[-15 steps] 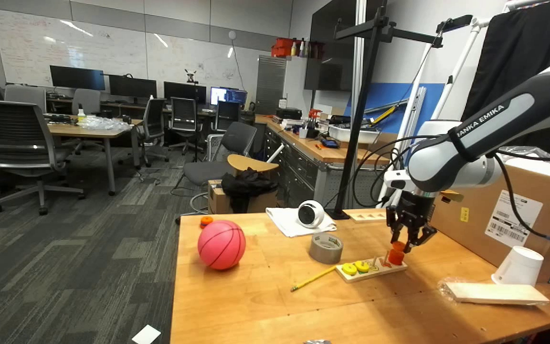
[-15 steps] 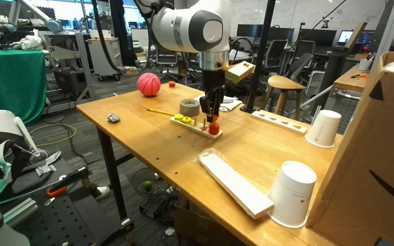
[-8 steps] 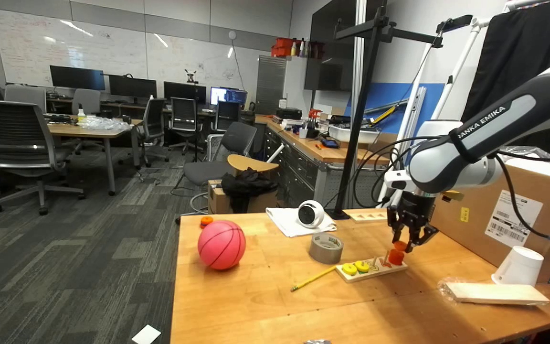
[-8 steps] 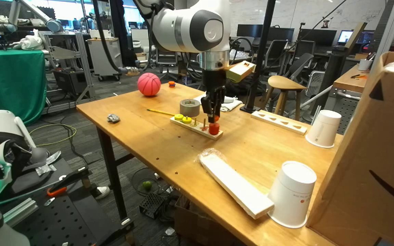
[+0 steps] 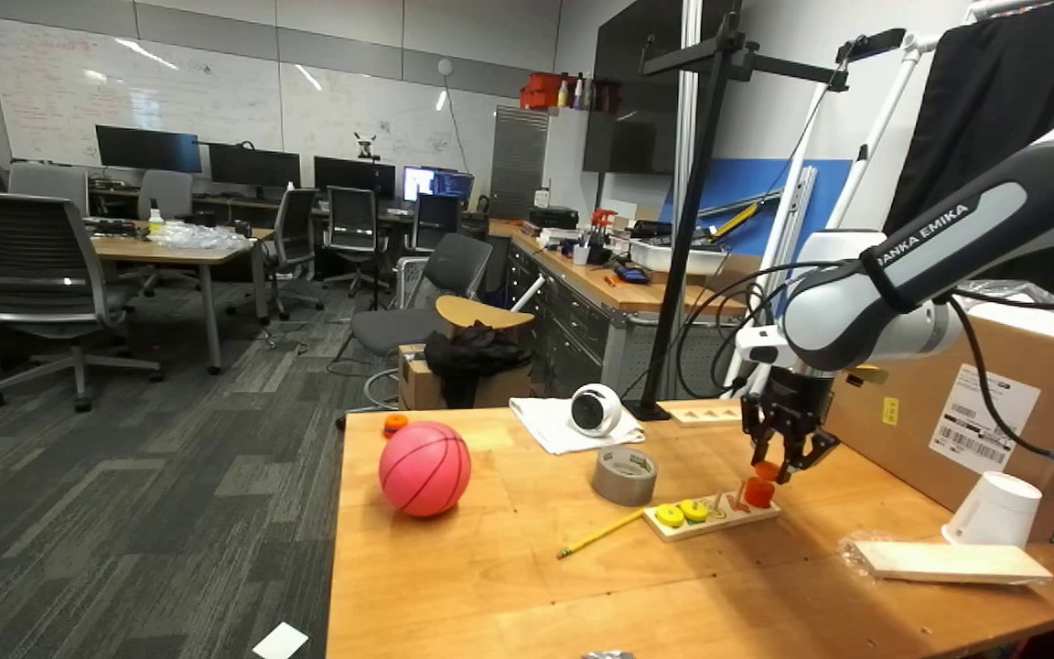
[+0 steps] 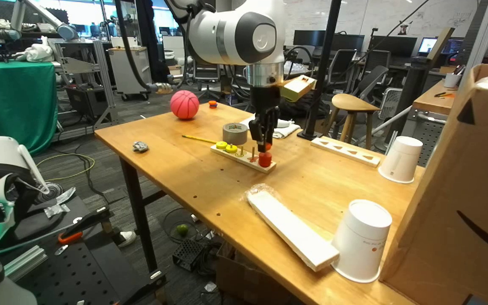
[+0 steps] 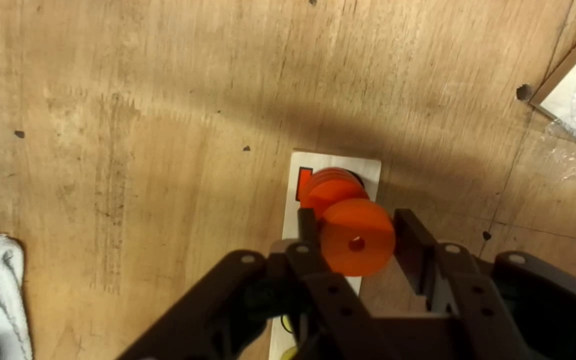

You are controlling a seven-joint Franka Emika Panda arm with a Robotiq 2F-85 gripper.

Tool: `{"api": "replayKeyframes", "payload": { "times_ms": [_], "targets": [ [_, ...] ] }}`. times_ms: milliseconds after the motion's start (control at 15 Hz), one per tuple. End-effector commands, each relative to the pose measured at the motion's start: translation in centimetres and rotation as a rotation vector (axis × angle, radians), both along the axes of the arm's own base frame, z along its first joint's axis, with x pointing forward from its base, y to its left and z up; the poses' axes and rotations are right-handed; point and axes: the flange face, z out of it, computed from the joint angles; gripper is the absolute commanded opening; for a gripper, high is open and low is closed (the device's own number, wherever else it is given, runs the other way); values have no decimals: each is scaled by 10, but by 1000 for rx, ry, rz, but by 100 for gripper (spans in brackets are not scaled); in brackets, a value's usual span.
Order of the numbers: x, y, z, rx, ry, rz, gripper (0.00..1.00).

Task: Move the right and middle blocks blocks to the first right position, respectively

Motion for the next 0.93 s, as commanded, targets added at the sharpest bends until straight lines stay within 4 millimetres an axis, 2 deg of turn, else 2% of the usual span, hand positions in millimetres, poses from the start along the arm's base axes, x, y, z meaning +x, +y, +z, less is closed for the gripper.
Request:
{"api": "replayKeyframes", "payload": {
  "times_ms": [0,267,867],
  "targets": [
    [7,10,3,-16,3,26,22],
    [14,14,4,-29,-5,44,22],
    [17,1,4,-46,-8,40,22]
  ]
}}
